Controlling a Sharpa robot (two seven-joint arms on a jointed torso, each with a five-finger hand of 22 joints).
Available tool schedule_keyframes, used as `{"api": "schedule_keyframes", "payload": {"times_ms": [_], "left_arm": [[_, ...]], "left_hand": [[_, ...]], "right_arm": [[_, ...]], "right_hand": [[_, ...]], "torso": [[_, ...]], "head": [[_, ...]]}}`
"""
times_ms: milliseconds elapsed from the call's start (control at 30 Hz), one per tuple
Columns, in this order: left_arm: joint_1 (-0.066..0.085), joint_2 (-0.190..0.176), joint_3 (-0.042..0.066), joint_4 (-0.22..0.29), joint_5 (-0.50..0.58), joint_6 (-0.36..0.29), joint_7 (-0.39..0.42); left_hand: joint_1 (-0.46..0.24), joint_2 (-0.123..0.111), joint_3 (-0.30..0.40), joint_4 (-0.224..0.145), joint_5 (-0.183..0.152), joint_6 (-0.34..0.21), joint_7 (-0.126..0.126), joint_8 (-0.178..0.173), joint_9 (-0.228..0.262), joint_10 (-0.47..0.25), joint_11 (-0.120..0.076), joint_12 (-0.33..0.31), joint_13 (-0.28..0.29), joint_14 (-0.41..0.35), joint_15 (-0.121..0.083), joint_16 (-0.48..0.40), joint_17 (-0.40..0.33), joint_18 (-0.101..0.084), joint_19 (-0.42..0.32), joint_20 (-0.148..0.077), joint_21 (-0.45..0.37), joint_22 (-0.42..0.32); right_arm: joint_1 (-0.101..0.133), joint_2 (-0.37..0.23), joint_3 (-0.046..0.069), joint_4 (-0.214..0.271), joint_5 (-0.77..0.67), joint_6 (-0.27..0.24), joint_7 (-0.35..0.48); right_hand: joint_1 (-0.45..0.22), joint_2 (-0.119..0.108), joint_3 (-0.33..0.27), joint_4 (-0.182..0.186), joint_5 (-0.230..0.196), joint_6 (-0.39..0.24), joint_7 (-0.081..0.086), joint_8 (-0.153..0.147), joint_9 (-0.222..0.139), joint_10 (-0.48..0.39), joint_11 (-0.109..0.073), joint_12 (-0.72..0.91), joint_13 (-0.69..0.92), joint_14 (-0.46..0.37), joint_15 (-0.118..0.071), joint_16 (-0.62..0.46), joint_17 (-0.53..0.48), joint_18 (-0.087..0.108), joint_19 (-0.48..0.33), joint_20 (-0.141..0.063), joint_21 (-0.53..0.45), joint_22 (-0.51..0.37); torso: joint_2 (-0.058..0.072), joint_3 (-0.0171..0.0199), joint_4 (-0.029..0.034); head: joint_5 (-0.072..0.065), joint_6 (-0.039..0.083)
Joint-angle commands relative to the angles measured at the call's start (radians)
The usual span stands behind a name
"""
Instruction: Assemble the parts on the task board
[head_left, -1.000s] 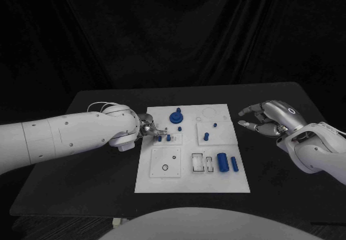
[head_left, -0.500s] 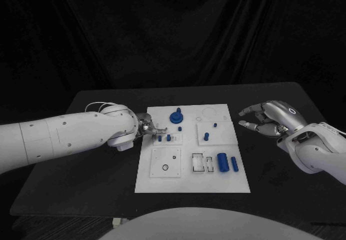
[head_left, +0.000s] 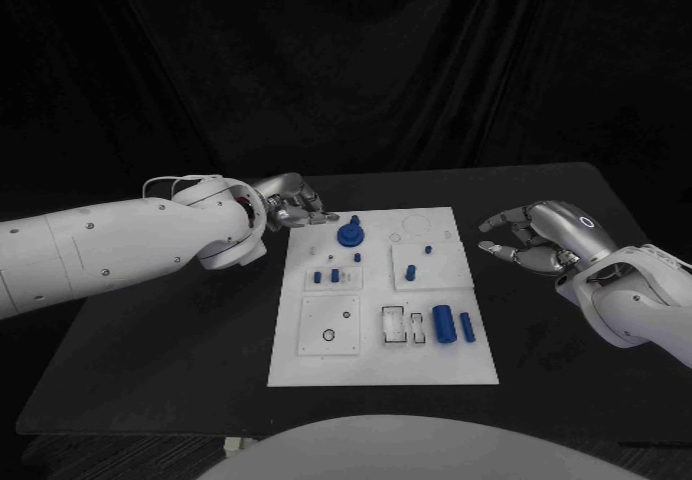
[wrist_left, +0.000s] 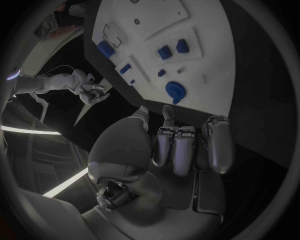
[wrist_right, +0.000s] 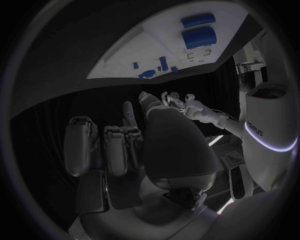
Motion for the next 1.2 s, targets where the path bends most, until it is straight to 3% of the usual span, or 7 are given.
{"api": "schedule_keyframes", "payload": {"times_ms": [33, 100, 200, 233, 600, 800, 1200], "left_arm": [[0.013, 0.004, 0.000, -0.008, -0.104, -0.043, 0.235], [0.018, 0.013, 0.000, -0.019, -0.163, -0.034, 0.273], [0.020, 0.040, -0.001, -0.051, -0.282, 0.008, 0.316], [0.018, 0.047, -0.001, -0.060, -0.310, 0.015, 0.325], [-0.031, 0.120, -0.001, -0.154, -0.536, -0.028, 0.414], [-0.047, 0.152, -0.001, -0.186, -0.554, -0.026, 0.421], [-0.076, 0.201, 0.000, -0.237, -0.624, -0.007, 0.419]], "left_hand": [[0.102, -0.002, 0.000, -0.027, 0.001, 0.003, 0.009, -0.028, -0.061, -0.048, 0.007, -0.117, 0.106, 0.035, 0.008, -0.061, 0.154, -0.004, -0.009, 0.011, -0.013, 0.175], [0.146, -0.009, 0.002, -0.035, -0.023, -0.021, 0.014, -0.040, -0.085, -0.159, 0.010, -0.283, -0.004, 0.031, 0.009, -0.063, 0.152, -0.005, -0.012, 0.014, -0.014, 0.179], [0.198, -0.025, 0.002, -0.038, -0.027, -0.097, 0.021, -0.048, -0.096, -0.490, 0.020, -0.749, -0.313, 0.041, 0.020, -0.044, 0.172, -0.009, -0.006, 0.019, 0.000, 0.192], [0.206, -0.029, 0.002, -0.039, -0.024, -0.121, 0.027, -0.048, -0.094, -0.533, 0.030, -0.778, -0.327, 0.036, 0.028, -0.048, 0.167, -0.009, -0.007, 0.025, -0.001, 0.192], [0.337, -0.085, 0.083, -0.084, 0.102, -0.148, -0.001, -0.042, -0.210, -0.710, 0.038, -0.974, -0.530, 0.032, 0.023, -0.048, 0.156, -0.015, 0.011, 0.027, 0.031, 0.202], [0.336, -0.112, 0.118, -0.081, 0.117, -0.132, -0.004, -0.101, -0.330, -0.728, 0.042, -0.997, -0.592, 0.029, 0.024, -0.050, 0.148, -0.015, 0.012, 0.028, 0.034, 0.202], [0.325, -0.116, 0.135, -0.084, 0.124, -0.112, -0.003, -0.126, -0.385, -0.729, 0.042, -0.996, -0.615, 0.029, 0.024, -0.049, 0.146, -0.016, 0.015, 0.030, 0.039, 0.204]], "right_arm": [[-0.002, -0.001, 0.001, 0.004, 0.006, -0.012, -0.010], [-0.002, 0.000, 0.001, 0.004, 0.007, -0.013, -0.007], [-0.002, -0.001, 0.001, 0.004, 0.008, -0.015, -0.002], [-0.002, -0.001, 0.001, 0.004, 0.009, -0.015, -0.001], [-0.002, -0.005, 0.001, 0.006, 0.009, -0.016, 0.006], [-0.002, -0.007, 0.001, 0.009, 0.009, -0.023, 0.013], [-0.002, -0.006, 0.001, 0.010, 0.009, -0.024, 0.016]], "right_hand": [[0.000, 0.008, 0.006, -0.001, 0.005, 0.006, 0.001, -0.003, -0.001, 0.107, 0.007, 0.003, 0.263, 0.098, 0.006, -0.004, 0.239, 0.003, 0.011, 0.006, -0.004, 0.198], [0.000, 0.008, 0.006, -0.001, 0.005, 0.006, 0.001, -0.003, -0.001, 0.107, 0.007, 0.003, 0.263, 0.098, 0.006, -0.004, 0.239, 0.003, 0.011, 0.006, -0.004, 0.198], [0.000, 0.008, 0.006, -0.001, 0.005, 0.006, 0.001, -0.003, -0.001, 0.107, 0.007, 0.003, 0.263, 0.098, 0.006, -0.004, 0.239, 0.003, 0.011, 0.006, -0.004, 0.198], [0.000, 0.008, 0.006, -0.001, 0.005, 0.006, 0.001, -0.003, -0.001, 0.107, 0.007, 0.003, 0.263, 0.098, 0.006, -0.004, 0.239, 0.003, 0.011, 0.006, -0.004, 0.198], [0.000, 0.009, 0.006, 0.000, 0.007, 0.007, 0.000, -0.003, -0.002, 0.107, 0.007, 0.003, 0.263, 0.099, 0.006, -0.003, 0.241, 0.003, 0.011, 0.006, -0.003, 0.198], [-0.001, 0.009, 0.006, 0.000, 0.008, 0.007, 0.000, -0.003, -0.002, 0.107, 0.007, 0.003, 0.263, 0.099, 0.006, -0.004, 0.241, 0.003, 0.011, 0.006, -0.003, 0.198], [0.000, 0.009, 0.006, -0.001, 0.009, 0.008, 0.000, -0.003, -0.002, 0.107, 0.007, 0.003, 0.263, 0.099, 0.006, -0.003, 0.242, 0.002, 0.012, 0.006, -0.003, 0.198]], "torso": [[0.002, 0.0008, 0.0001], [0.003, 0.0001, 0.0004], [0.007, -0.0017, 0.0042], [0.006, -0.0016, 0.0040], [0.005, -0.0031, 0.0017], [0.004, -0.0009, 0.0001], [0.004, -0.0004, 0.0015]], "head": [[0.001, 0.000], [0.001, 0.000], [-0.004, 0.000], [-0.003, 0.000], [-0.007, 0.000], [-0.007, 0.000], [-0.011, 0.000]]}}
